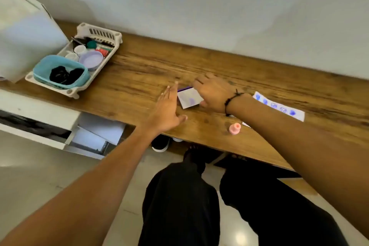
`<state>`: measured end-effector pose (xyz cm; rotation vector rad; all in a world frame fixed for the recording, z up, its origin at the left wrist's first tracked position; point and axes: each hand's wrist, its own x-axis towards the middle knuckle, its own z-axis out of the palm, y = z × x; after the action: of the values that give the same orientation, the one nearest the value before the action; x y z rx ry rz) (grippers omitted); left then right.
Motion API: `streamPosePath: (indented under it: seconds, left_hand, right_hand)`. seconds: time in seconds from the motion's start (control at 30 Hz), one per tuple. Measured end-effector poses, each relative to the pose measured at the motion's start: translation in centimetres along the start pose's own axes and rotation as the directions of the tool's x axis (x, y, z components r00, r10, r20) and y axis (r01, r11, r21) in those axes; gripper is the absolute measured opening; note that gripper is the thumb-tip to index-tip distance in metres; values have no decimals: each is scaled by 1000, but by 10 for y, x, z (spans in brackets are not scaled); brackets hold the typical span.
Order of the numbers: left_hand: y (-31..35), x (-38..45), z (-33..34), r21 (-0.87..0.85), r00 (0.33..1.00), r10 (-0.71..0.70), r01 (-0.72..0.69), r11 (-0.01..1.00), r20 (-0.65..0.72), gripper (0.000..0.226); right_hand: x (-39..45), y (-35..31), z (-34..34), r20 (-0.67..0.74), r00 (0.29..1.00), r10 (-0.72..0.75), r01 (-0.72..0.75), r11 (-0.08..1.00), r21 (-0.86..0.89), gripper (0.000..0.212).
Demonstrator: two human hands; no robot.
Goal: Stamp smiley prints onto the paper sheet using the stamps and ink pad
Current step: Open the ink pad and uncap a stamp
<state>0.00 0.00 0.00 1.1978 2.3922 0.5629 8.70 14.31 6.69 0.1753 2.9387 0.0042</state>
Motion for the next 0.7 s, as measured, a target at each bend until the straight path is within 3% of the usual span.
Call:
streamPosePath:
  seconds: [0.17,0.27,0.37,0.6,0.7]
  left_hand:
    - [-12,16,6,-76,999,16,-18,997,-32,112]
    - [-19,20,11,-104,998,23,-29,994,-58,111]
    - [-21,22,14,-109,996,32,-40,993,-80,110]
    - [-18,23,13,-98,996,28,-36,995,-82,111]
    - [-18,23,13,-108,996,27,-35,994,-80,112]
  right_hand:
    - [36,-1,26,140,988,-61,79,990,-120,69]
    - [44,2,38,91,990,-109,120,985,-126,66]
    - [48,3,43,43,990,-138,141,987,-78,55]
    - [55,12,23,143,987,-75,69,997,41,74]
    - [55,25,10,32,997,-65,58,982,181,72]
